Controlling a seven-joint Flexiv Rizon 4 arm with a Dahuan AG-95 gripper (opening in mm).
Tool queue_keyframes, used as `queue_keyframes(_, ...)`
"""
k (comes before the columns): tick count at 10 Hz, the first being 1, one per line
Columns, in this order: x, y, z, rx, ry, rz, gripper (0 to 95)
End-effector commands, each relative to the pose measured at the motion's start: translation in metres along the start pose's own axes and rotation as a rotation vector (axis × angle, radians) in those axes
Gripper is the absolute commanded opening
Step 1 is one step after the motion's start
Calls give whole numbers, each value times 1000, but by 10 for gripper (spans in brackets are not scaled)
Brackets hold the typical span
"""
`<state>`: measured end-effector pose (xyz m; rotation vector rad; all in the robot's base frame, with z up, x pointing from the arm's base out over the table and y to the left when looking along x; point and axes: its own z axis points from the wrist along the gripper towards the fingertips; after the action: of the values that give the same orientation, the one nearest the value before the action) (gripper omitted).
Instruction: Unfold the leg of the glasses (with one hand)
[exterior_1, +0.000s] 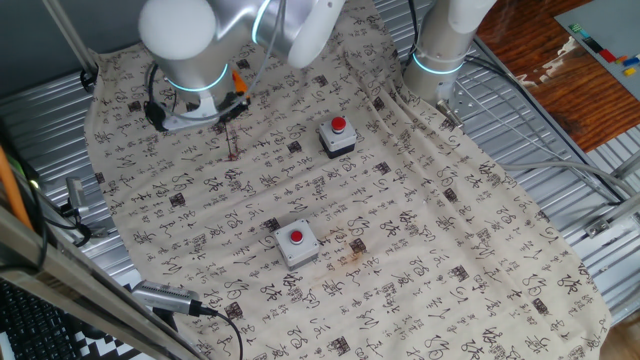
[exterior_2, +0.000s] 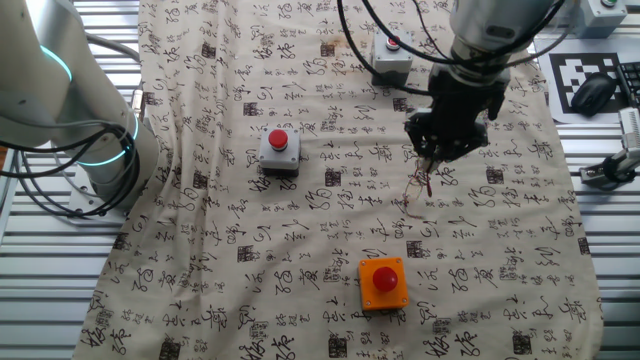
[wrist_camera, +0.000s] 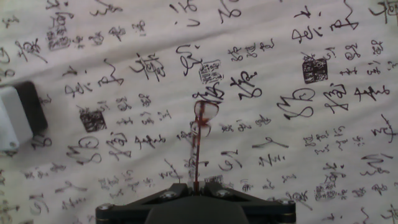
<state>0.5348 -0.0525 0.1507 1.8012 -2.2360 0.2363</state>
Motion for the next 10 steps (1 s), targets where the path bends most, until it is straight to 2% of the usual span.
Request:
queue_keyframes(1,-5,-1,1,-1,-19,24,0)
queue_keyframes(5,-12,-2,3,-3,-30,29,0)
queue_keyframes(6,-13,-2,3,-3,-31,29,190)
queue_keyframes(8,-14,-2,3,-5,-37,34,190)
queue_keyframes(9,-15,-1,2,-6,-40,38,380)
queue_keyframes(10,-19,-1,0,-7,-40,40,380)
